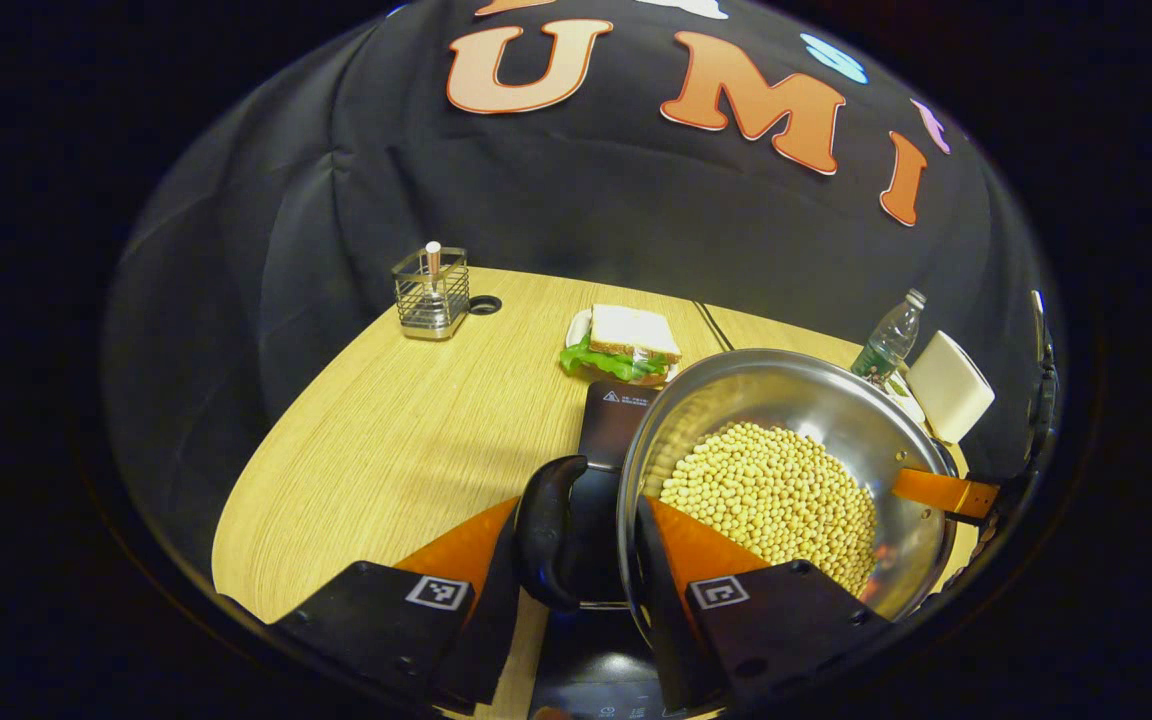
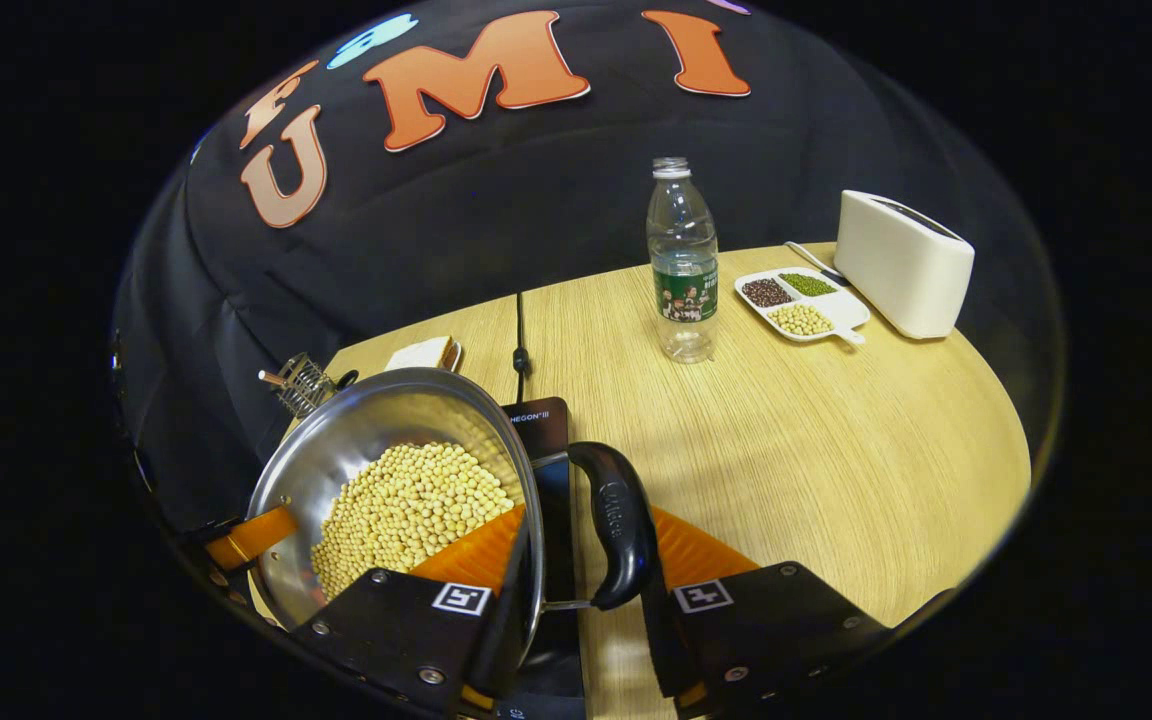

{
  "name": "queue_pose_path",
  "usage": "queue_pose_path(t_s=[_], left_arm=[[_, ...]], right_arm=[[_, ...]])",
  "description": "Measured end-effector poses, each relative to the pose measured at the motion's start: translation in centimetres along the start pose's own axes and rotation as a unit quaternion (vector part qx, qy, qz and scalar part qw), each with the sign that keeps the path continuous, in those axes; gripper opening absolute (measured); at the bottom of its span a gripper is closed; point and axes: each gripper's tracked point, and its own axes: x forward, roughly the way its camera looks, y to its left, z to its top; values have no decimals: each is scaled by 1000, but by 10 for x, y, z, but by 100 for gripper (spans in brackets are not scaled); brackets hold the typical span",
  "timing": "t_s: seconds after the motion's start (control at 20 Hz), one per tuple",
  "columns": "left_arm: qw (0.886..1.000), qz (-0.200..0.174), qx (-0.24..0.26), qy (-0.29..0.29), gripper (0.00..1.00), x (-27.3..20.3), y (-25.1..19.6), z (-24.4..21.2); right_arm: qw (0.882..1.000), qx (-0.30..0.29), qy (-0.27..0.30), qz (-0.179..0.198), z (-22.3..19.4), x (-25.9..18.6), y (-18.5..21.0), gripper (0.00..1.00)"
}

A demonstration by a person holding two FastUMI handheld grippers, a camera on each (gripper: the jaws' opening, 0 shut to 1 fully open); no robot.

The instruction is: First push the handle of the pot to place it horizontally, then grasp the pot with both hands and set it on the induction cooktop.

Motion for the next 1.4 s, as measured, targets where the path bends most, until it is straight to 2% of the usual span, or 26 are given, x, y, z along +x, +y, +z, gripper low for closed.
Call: queue_pose_path(t_s=[0.05, 0.1, 0.15, 0.2, 0.25, 0.35, 0.4, 0.45, 0.65, 0.7, 0.85, 1.0, 1.1, 1.4], left_arm=[[1000, 7, 7, -21, 65, -10, -5, 16], [999, 15, 18, -45, 76, -28, -12, 39], [997, 22, 34, -72, 80, -51, -21, 63], [994, 33, 48, -95, 94, -81, -32, 84], [991, 33, 56, -115, 95, -109, -45, 104], [988, 15, 46, -144, 97, -172, -70, 132], [986, 5, 37, -161, 96, -203, -79, 153], [982, 2, 33, -187, 100, -232, -80, 174], [952, 52, 63, -294, 100, -338, -53, 249], [945, 59, 68, -315, 100, -350, -48, 263], [932, 50, 63, -355, 100, -412, -46, 286], [923, 43, 44, -379, 96, -456, -36, 298], [920, 40, 35, -389, 100, -479, -30, 295], [913, 37, 19, -405, 98, -516, -25, 290]], right_arm=[[1000, -4, 0, -4, -1, -2, -2, 55], [1000, -14, -3, -6, 1, -4, -3, 57], [999, -27, -15, -12, 7, -10, -6, 63], [999, -40, -30, -19, 18, -19, -9, 66], [997, -50, -46, -24, 29, -27, -11, 70], [994, -67, -84, -31, 56, -56, -15, 88], [991, -73, -106, -33, 71, -72, -17, 92], [988, -77, -127, -32, 86, -90, -17, 94], [976, -77, -199, -35, 134, -160, -36, 94], [973, -75, -215, -40, 143, -177, -43, 94], [964, -74, -250, -45, 165, -220, -63, 93], [956, -64, -285, -35, 179, -261, -76, 94], [953, -46, -298, -24, 179, -279, -86, 93], [946, -29, -323, -11, 180, -317, -99, 93]])
